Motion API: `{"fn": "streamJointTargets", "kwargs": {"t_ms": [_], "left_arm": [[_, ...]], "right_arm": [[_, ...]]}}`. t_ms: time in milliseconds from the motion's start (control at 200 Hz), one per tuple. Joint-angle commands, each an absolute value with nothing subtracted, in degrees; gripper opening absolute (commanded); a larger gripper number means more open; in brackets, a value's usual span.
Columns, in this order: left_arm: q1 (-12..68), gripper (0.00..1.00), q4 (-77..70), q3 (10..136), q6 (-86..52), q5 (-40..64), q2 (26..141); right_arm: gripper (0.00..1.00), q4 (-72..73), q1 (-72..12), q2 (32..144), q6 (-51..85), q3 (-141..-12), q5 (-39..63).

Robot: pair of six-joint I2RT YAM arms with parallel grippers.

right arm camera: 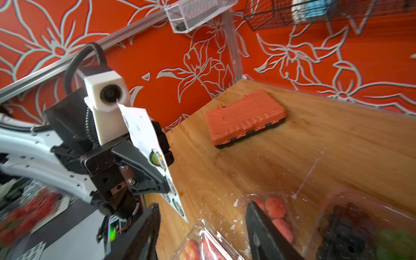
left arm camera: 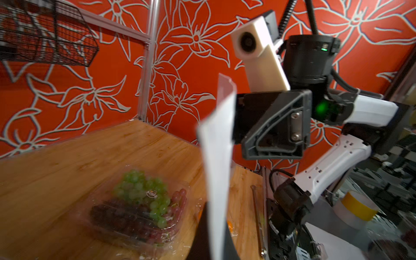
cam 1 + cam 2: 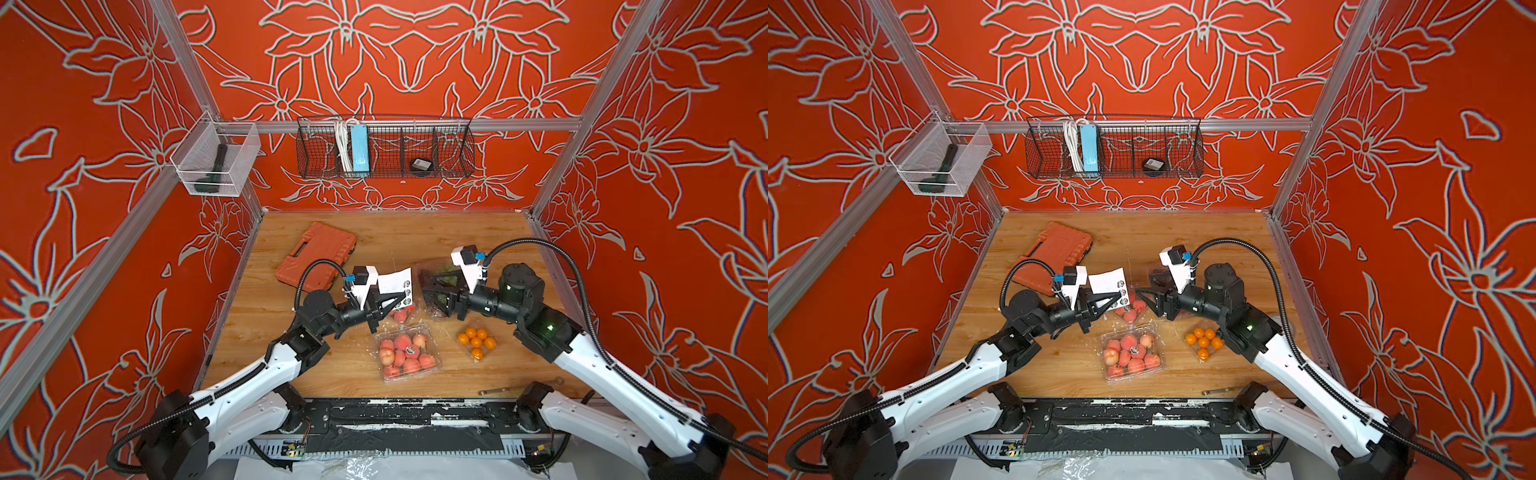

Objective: Label fruit boxes
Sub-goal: Adjust the label sticker, then tear off the label from the label sticker.

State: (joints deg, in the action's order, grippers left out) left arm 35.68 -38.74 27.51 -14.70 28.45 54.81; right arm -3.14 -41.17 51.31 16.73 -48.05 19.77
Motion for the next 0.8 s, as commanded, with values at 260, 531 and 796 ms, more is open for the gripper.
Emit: {"fn": "streamJointTargets", "kwargs": {"t_ms": [260, 531, 796], "left_arm": [[35.77, 0.00, -35.04, 29.96, -18.57, 18.08, 55.94], [35.77, 0.00, -33.93, 30.50, -18.36, 17.03, 56.16], [35.78, 0.00, -33.76, 30.79, -18.13, 17.99, 56.16]], "right_arm": [[0.61, -3.49, -55.73, 61.07, 12.83, -57.65, -7.63], [0.38, -2.38, -56.47, 66.22, 11.70, -61.55, -7.53], [0.22, -1.32, -56.43, 69.85, 10.73, -63.44, -6.70]]}}
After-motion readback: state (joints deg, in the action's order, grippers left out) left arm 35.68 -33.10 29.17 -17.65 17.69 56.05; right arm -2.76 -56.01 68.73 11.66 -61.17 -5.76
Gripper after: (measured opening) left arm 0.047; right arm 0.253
